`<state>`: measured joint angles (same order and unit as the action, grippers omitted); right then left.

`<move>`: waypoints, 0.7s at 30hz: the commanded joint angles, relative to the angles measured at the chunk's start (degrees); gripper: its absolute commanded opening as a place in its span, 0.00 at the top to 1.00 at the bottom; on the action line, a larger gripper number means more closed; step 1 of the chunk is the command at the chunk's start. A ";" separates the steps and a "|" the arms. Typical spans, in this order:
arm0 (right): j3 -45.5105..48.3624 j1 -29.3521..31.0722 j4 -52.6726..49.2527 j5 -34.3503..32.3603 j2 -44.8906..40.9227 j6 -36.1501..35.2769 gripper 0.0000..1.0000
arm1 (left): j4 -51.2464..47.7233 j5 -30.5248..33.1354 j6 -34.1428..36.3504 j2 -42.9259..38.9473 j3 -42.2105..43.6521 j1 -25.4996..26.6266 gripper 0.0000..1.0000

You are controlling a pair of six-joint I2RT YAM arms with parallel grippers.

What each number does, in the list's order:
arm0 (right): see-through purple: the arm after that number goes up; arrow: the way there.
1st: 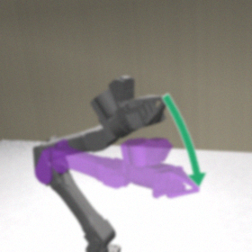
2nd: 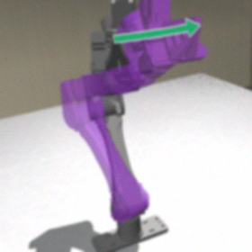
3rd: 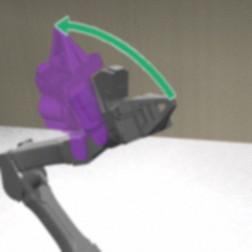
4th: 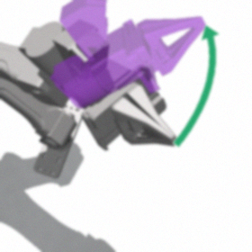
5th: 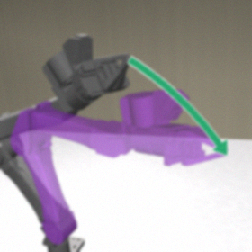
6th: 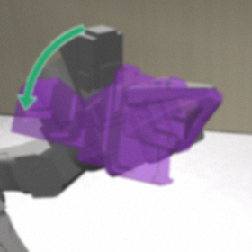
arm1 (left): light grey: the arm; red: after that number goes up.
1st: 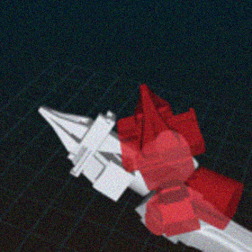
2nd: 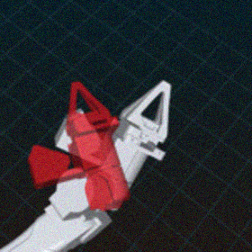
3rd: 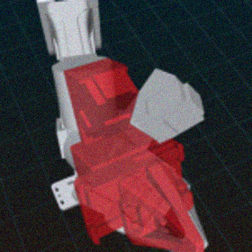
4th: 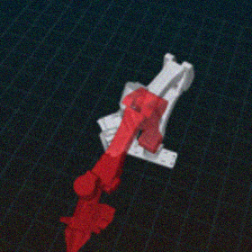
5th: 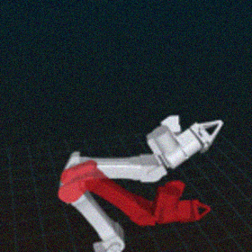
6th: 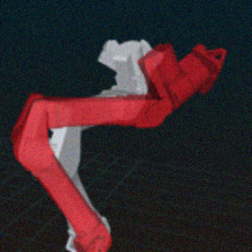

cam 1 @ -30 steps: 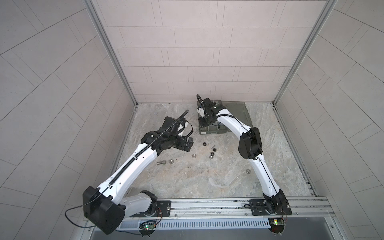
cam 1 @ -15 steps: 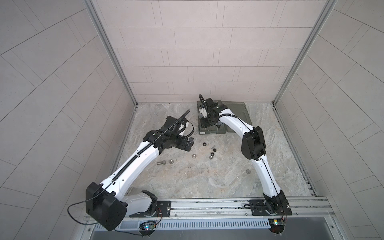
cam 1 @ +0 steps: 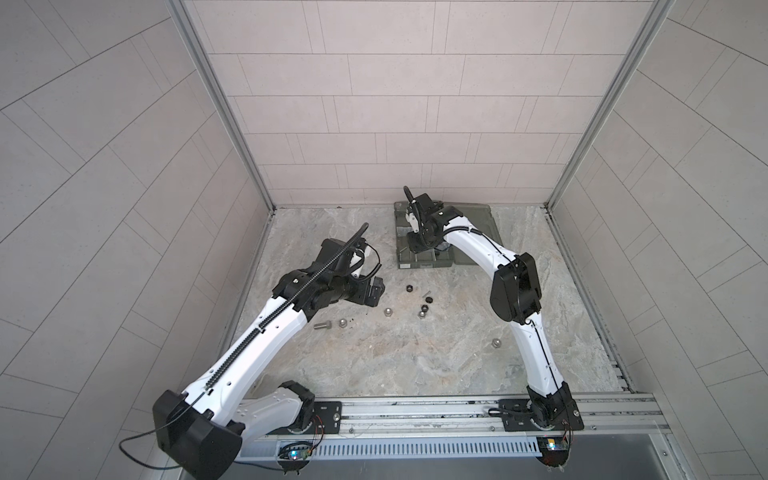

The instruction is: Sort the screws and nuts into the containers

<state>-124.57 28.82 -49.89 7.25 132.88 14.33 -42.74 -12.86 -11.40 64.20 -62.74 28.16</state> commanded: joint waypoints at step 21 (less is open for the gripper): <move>14.60 4.57 4.43 0.00 -2.48 9.05 0.59 | -0.71 -0.39 -0.58 -7.66 5.05 0.14 0.00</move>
<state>-111.83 30.76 -43.13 7.77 133.99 21.50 -43.20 -12.88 -12.01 58.22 -58.52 28.16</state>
